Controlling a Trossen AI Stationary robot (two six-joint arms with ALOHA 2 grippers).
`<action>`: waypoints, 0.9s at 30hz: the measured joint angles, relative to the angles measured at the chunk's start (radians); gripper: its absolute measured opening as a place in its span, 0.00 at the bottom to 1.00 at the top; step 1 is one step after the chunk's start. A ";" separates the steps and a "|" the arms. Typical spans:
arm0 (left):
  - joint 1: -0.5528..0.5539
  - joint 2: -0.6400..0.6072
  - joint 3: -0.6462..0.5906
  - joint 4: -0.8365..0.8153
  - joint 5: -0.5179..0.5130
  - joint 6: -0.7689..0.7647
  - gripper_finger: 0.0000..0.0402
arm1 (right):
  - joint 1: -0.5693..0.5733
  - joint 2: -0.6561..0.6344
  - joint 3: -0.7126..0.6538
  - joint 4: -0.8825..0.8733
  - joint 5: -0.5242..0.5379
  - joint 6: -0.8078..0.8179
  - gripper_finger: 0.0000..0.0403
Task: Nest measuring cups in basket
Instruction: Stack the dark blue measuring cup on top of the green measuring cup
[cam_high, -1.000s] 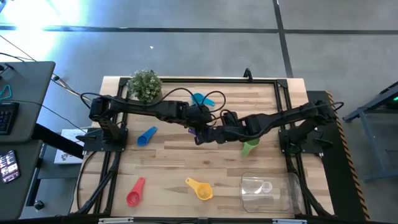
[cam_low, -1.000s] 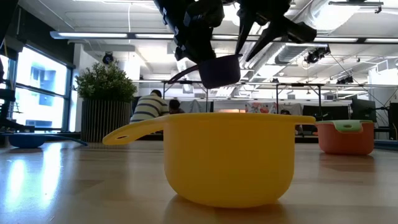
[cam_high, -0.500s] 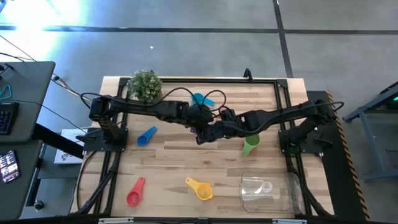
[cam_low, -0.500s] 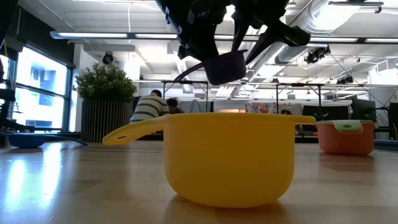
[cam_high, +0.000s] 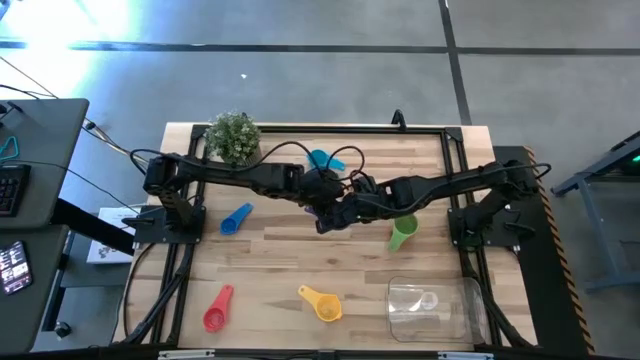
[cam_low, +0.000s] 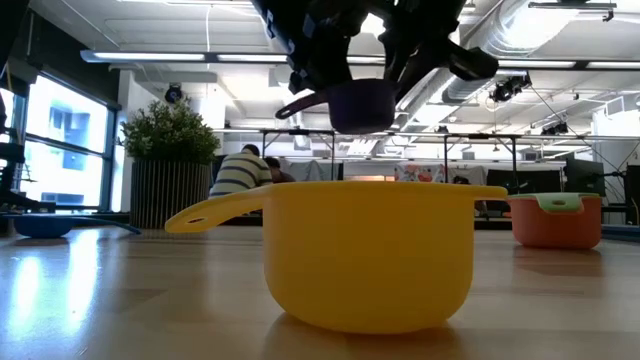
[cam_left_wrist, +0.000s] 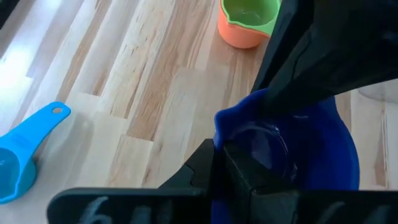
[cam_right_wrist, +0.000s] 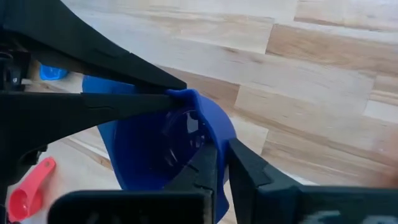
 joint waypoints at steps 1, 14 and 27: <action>0.000 0.000 0.000 -0.002 0.000 0.001 0.03 | 0.000 0.001 0.000 0.000 -0.004 0.001 0.03; 0.004 0.000 0.000 0.006 0.054 0.027 0.11 | 0.000 0.002 -0.002 -0.002 -0.007 -0.003 0.00; 0.006 0.000 0.000 -0.009 0.128 0.048 0.32 | 0.000 0.003 -0.002 -0.015 -0.005 -0.024 0.00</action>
